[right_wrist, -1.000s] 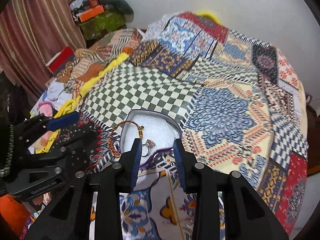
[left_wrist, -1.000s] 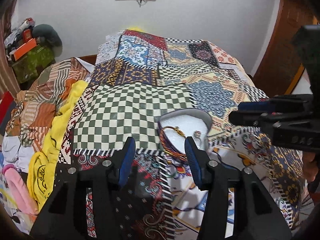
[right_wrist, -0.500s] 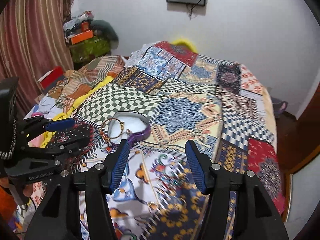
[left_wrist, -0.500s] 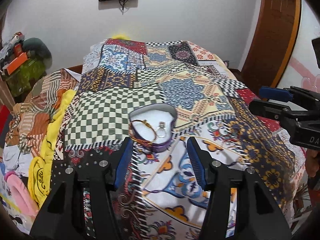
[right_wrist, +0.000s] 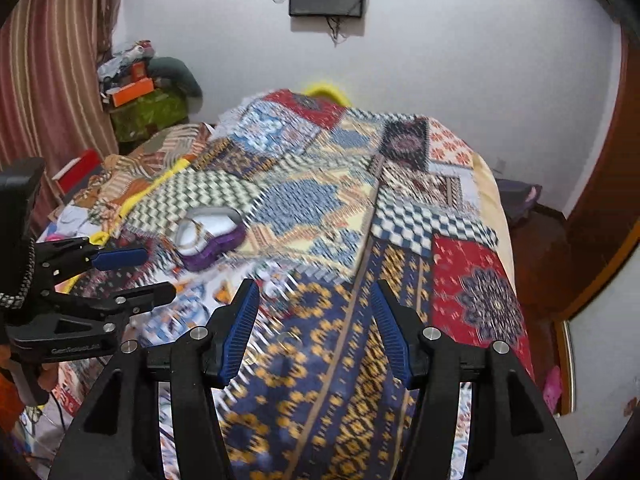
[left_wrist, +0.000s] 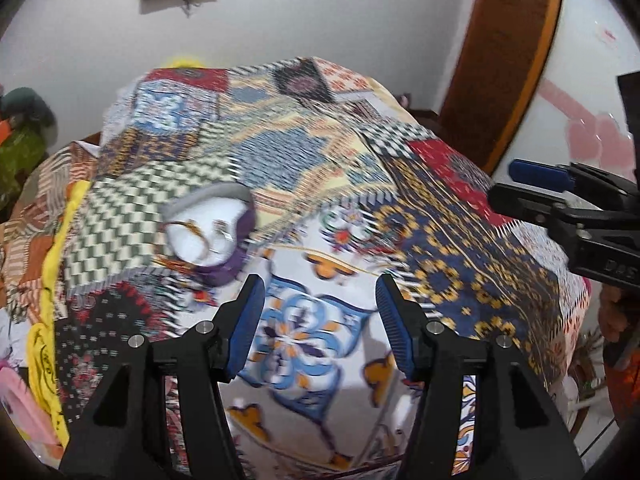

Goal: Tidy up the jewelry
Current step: 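Move both tools back over the scattered jewelry, then grasp a gold hoop earring with the left tool while the right tool grasps a ring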

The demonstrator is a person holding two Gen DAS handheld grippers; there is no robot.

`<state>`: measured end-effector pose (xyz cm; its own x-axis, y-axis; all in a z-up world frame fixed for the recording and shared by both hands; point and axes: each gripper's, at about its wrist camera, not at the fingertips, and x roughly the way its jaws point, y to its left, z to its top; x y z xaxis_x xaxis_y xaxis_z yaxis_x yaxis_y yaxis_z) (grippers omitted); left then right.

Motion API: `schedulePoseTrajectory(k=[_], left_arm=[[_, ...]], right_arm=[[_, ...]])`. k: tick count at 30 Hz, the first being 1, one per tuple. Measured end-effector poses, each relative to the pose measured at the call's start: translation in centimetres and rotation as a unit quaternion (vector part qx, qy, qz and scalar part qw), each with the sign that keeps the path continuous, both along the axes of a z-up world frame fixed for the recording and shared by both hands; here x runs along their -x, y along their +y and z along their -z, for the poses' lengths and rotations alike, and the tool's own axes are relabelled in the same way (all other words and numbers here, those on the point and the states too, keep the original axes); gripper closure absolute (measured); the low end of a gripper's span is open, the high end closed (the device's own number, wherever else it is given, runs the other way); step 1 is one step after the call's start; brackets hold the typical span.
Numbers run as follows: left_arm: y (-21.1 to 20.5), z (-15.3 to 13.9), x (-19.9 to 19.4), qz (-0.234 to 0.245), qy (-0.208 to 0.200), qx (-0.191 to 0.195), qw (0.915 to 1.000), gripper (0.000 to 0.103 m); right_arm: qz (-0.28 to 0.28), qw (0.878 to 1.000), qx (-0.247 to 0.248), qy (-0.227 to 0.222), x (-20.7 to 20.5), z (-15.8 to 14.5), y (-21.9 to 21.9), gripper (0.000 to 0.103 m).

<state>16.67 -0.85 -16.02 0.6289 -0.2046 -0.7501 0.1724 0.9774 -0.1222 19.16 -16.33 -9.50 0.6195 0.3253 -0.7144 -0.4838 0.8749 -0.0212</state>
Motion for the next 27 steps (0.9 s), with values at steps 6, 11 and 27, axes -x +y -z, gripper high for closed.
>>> schedulePoseTrajectory(k=[6,11,27], left_arm=[[-2.7,1.8,-0.2,0.032,0.018,0.002,0.9993,0.046],[-4.3,2.9,-0.6,0.055,0.033,0.012,0.9978,0.046],[-6.1,4.2,-1.0,0.068,0.018,-0.001,0.9975,0.078]], right_arm=[[0.021,0.999,0.002,0.049,-0.5,3.0,-2.2,0.049],[0.018,0.998,-0.002,0.055,0.3,3.6,-2.5,0.049],[0.006,0.996,-0.031,0.080,-0.6,4.9,-1.9,0.049]])
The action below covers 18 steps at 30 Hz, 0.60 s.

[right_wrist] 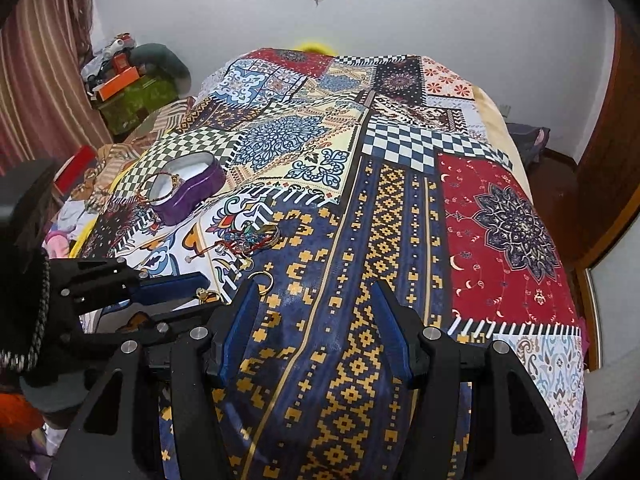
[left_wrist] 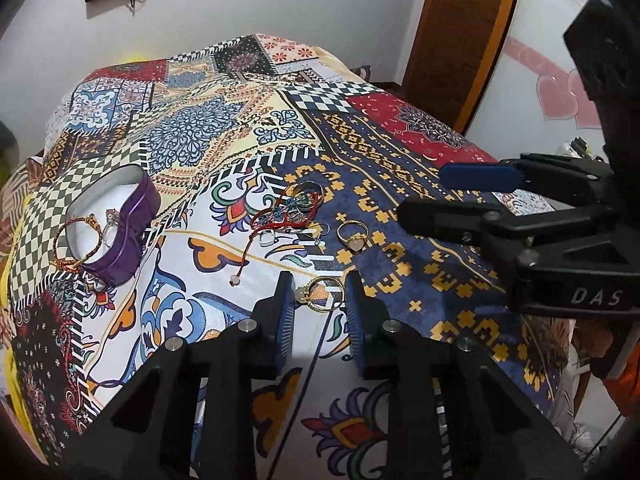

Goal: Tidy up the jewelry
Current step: 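Grasp a gold hoop earring with the left tool while the right tool grasps a ring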

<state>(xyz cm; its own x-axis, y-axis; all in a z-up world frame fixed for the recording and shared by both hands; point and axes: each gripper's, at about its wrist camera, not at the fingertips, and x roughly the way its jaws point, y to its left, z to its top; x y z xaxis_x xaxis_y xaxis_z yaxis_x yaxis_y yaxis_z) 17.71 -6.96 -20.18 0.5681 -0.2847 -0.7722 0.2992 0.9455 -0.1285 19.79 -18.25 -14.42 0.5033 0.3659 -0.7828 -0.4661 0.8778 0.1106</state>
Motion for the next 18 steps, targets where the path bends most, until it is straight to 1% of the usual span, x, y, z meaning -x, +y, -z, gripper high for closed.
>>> schedulePoseTrajectory(k=[4,6,10,11,15,17,18], left_arm=[[1.0,-0.2,0.2,-0.015,-0.004,0.013,0.9998,0.078],[1.4,-0.4,0.4,-0.023,-0.008,0.009,0.9997,0.078],[2.4,-0.7,0.7,-0.034,-0.014,0.006,0.9993,0.078],[2.7,-0.7,0.7,-0.037,-0.014,0.007,0.9992,0.078],[3.3,-0.8,0.8,-0.043,-0.016,0.010,0.9989,0.078],[3.4,-0.9,0.9,-0.045,-0.018,0.013,0.9988,0.078],[3.4,-0.9,0.9,-0.046,-0.019,0.013,0.9987,0.078]], right_arm=[[-0.021,1.000,0.001,0.001,0.1,0.3,1.2,0.049],[-0.029,1.000,0.007,0.000,0.1,0.6,1.8,0.056],[-0.047,0.999,0.012,0.011,-0.2,1.4,3.0,0.065],[-0.049,0.999,0.015,0.014,-0.3,1.7,3.2,0.069],[-0.058,0.997,0.046,-0.001,-0.3,2.3,3.9,0.079],[-0.062,0.997,0.049,-0.002,-0.2,2.4,4.0,0.086],[-0.062,0.997,0.049,-0.003,-0.3,2.4,4.0,0.086]])
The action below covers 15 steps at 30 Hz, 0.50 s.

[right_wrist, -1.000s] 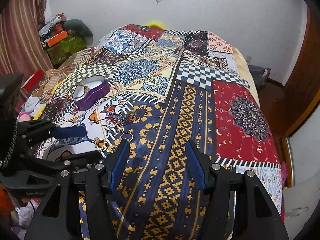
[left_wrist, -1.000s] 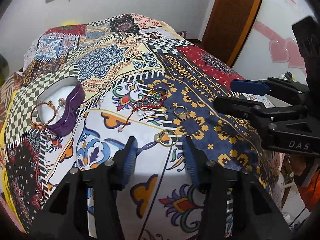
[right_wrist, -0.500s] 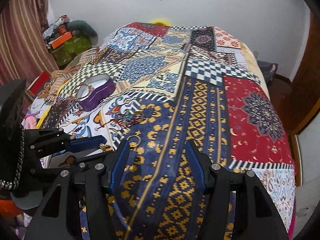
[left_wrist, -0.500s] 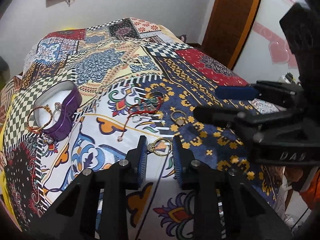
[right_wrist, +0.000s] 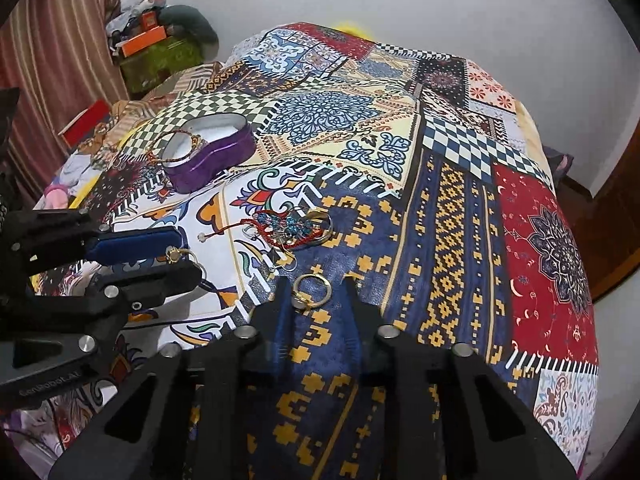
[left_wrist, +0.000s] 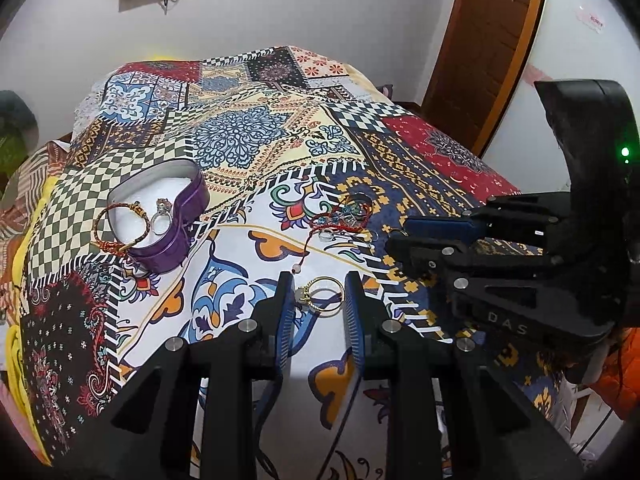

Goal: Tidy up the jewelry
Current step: 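Grasp a gold hoop earring with the left tool while the right tool grasps a ring, then carry the hoop with the left tool while the right tool carries the ring to the tin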

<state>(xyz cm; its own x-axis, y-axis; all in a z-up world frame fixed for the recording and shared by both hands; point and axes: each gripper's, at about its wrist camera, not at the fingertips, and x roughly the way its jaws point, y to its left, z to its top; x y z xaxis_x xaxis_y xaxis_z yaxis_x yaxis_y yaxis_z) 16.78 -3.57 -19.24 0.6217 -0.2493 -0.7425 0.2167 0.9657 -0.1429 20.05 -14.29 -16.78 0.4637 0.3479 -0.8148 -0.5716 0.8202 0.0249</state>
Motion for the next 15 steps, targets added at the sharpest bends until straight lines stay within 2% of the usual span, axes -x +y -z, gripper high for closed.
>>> schedulePoseTrajectory(k=[8,15], left_arm=[[0.1,-0.9,0.3,-0.005,-0.009,0.001,0.9999,0.078],[0.6,-2.9,0.4,-0.015,-0.034,0.002,0.9993,0.078]], right_arm=[[0.012,1.000,-0.012,-0.005,0.1,-0.9,-0.5,0.086],[0.022,0.998,-0.043,-0.028,0.7,-3.9,-0.7,0.086]])
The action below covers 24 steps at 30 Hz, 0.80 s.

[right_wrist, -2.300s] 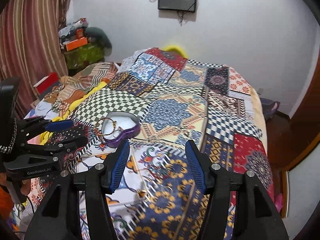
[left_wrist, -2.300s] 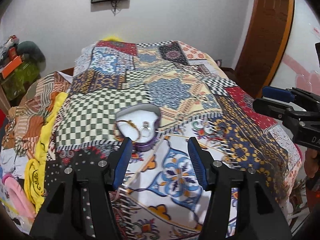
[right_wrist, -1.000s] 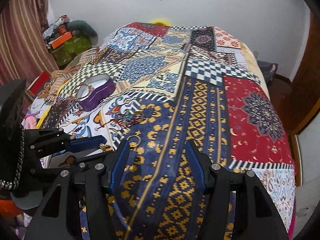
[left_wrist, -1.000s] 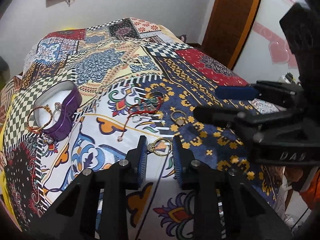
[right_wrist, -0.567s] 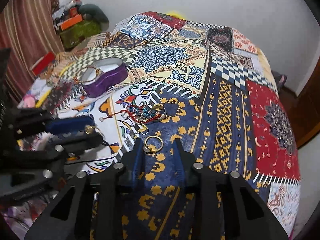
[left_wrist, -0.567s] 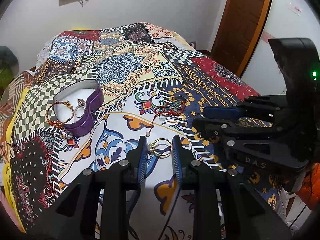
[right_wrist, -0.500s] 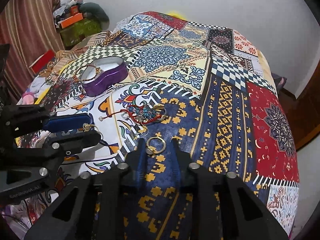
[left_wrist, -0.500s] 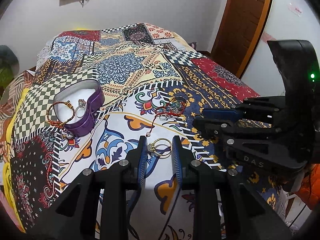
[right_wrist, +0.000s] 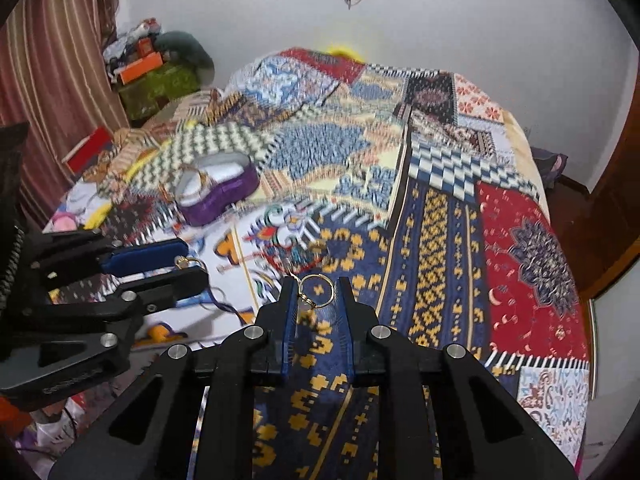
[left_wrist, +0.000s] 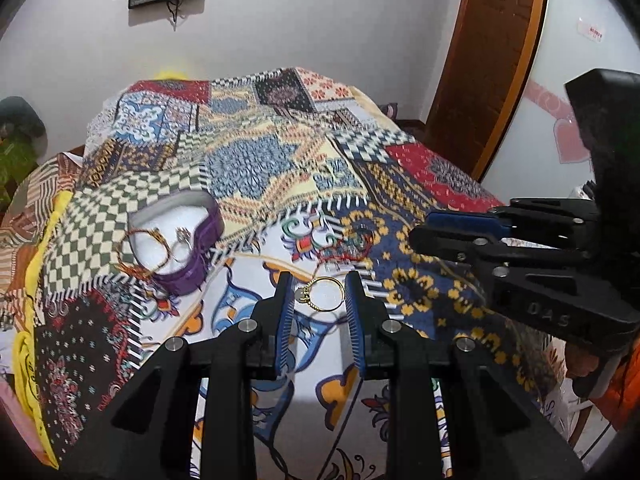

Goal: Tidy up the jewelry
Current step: 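Carry the hoop with the left tool while the right tool carries the ring to the tin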

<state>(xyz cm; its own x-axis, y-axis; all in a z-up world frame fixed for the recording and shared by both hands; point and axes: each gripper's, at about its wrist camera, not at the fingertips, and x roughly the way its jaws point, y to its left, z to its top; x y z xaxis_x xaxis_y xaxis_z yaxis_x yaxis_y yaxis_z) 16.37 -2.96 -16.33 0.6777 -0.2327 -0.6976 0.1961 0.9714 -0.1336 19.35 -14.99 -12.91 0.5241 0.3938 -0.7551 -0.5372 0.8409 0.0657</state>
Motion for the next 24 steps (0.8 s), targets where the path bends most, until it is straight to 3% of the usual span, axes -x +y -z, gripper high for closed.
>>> schedulePoseTrajectory(k=[10,24], left_arm=[[1.9,-3.5,0.5,-0.031,-0.047,0.003,0.9984,0.078],[5.6,-6.9,1.2,-0.072,-0.096,0.004,0.9927,0.078]], right_arm=[[-0.006,0.997,-0.032,-0.064,1.6,-4.8,1.6,0.086],[-0.023,0.993,-0.070,-0.097,1.7,-8.0,4.2,0.086]])
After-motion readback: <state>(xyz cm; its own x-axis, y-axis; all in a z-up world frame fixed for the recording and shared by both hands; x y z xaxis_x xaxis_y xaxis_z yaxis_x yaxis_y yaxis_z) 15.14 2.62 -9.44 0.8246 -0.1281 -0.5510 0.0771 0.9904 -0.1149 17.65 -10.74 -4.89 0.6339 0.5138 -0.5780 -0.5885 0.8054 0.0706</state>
